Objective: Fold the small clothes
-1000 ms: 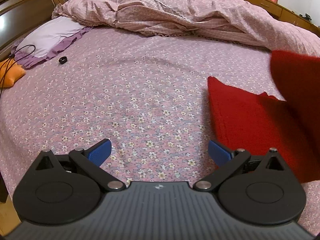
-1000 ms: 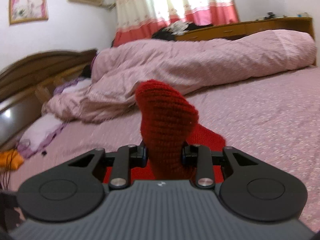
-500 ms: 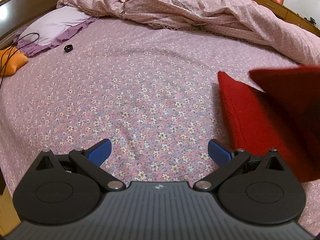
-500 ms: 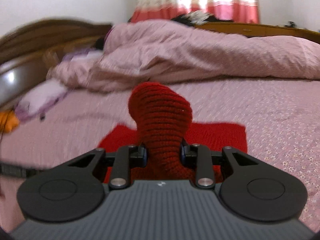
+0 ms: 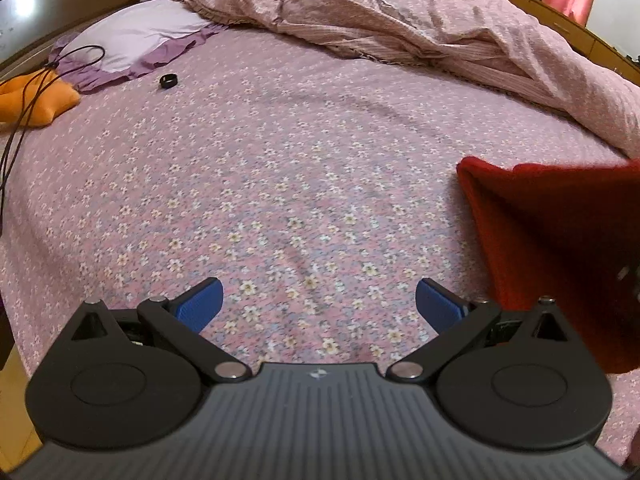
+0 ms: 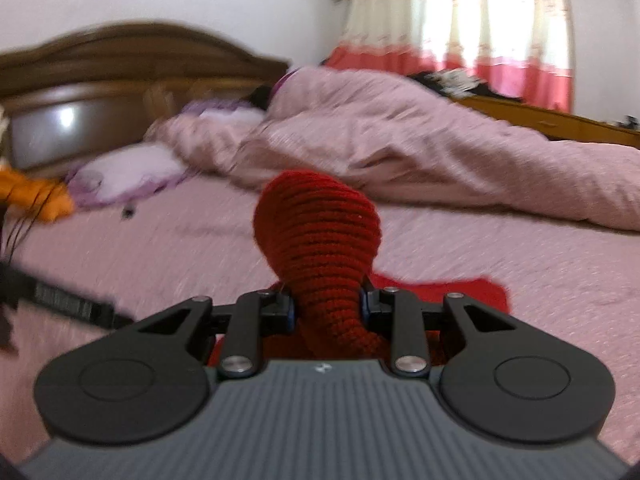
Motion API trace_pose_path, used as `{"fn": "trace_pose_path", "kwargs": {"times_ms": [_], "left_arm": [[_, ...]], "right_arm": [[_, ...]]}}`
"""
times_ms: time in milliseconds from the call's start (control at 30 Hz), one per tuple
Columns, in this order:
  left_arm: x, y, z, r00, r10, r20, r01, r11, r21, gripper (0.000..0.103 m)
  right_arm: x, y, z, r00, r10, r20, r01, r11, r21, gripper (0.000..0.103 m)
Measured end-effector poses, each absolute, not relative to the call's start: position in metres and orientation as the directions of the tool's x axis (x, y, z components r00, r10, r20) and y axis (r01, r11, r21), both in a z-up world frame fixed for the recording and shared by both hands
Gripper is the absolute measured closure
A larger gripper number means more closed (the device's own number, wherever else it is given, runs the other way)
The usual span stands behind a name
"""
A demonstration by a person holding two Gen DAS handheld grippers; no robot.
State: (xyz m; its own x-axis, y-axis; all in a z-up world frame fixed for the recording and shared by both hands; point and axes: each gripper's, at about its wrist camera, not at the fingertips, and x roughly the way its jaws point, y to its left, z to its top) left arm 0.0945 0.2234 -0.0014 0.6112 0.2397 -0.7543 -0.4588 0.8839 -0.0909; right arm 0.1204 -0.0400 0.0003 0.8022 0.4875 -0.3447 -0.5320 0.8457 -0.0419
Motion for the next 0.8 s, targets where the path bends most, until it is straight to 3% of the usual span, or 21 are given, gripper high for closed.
{"fn": "trace_pose_path", "kwargs": {"times_ms": [133, 400, 467, 567, 633, 700, 800], "left_arm": [[0.090, 0.228, -0.003, 0.610, 0.244, -0.754, -0.470, 0.877, -0.097, 0.000], [0.085, 0.229, -0.002, 0.613, 0.249, -0.750, -0.480, 0.871, -0.103, 0.000], [0.086, 0.229, -0.003, 0.607, 0.250, -0.754, -0.484, 0.869, -0.102, 0.000], [0.085, 0.227, -0.002, 0.607, 0.246, -0.756, -0.484, 0.869, -0.106, 0.000], [0.084, 0.225, 0.002, 0.614, 0.247, -0.749, -0.479, 0.872, -0.105, 0.000], [0.083, 0.223, 0.008, 0.623, 0.248, -0.742, -0.472, 0.876, -0.104, 0.000], [0.081, 0.217, 0.021, 0.650, 0.244, -0.720, -0.451, 0.886, -0.107, 0.000]], "right_arm": [[0.114, -0.031, -0.011, 0.779, 0.510, -0.365, -0.565, 0.823, -0.056, 0.072], [0.121, -0.043, -0.001, 0.758, 0.558, -0.339, -0.567, 0.819, 0.081, 0.072], [0.117, -0.041, -0.005, 0.751, 0.563, -0.346, -0.581, 0.812, 0.060, 0.072], [0.121, -0.029, -0.015, 0.719, 0.554, -0.421, -0.608, 0.794, 0.006, 0.064], [0.115, -0.023, -0.015, 0.718, 0.551, -0.425, -0.619, 0.785, -0.026, 0.048], [0.109, -0.021, -0.012, 0.692, 0.573, -0.439, -0.638, 0.770, -0.001, 0.039], [0.102, -0.027, -0.005, 0.677, 0.592, -0.437, -0.639, 0.768, 0.050, 0.039]]}}
